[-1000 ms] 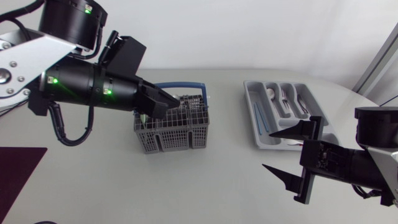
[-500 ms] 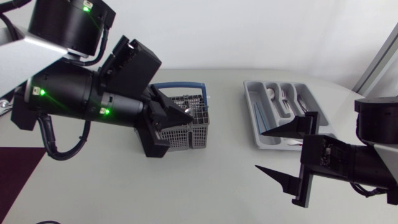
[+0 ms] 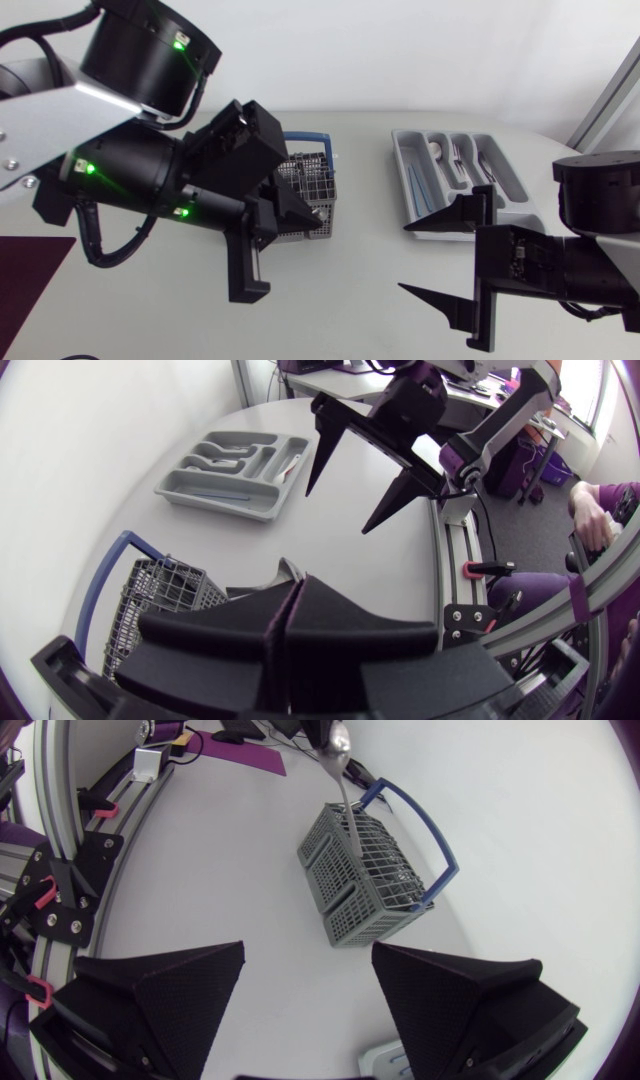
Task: Unload the cutlery basket into the drawer organizer.
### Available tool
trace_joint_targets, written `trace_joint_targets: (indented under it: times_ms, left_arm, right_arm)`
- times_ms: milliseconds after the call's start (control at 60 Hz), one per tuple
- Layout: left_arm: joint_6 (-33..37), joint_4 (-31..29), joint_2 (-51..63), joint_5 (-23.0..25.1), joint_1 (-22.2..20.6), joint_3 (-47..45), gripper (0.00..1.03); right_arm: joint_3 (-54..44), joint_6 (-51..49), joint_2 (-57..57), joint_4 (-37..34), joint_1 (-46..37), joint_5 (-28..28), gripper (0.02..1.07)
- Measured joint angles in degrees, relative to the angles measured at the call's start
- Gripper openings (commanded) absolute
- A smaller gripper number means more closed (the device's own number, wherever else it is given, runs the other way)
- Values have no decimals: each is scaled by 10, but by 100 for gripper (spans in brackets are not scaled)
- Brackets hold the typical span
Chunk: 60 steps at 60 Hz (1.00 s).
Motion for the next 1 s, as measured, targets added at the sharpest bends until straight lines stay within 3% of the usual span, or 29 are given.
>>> trace_joint_targets:
  times_ms: [300, 717, 850, 1000]
  left_arm:
    - [87, -60, 59, 57, -28, 43, 4]
    - [123, -120, 105, 144, -42, 91, 3]
    - [131, -125, 111, 152, -42, 94, 3]
    - [131, -126, 118, 154, -42, 94, 4]
  right_arm:
    - [40, 11, -5, -30, 62, -16, 93]
    - [45, 21, 57, -1, 92, -59, 34]
    - [46, 23, 63, 7, 98, -61, 29]
    - [46, 26, 67, 14, 99, -62, 9]
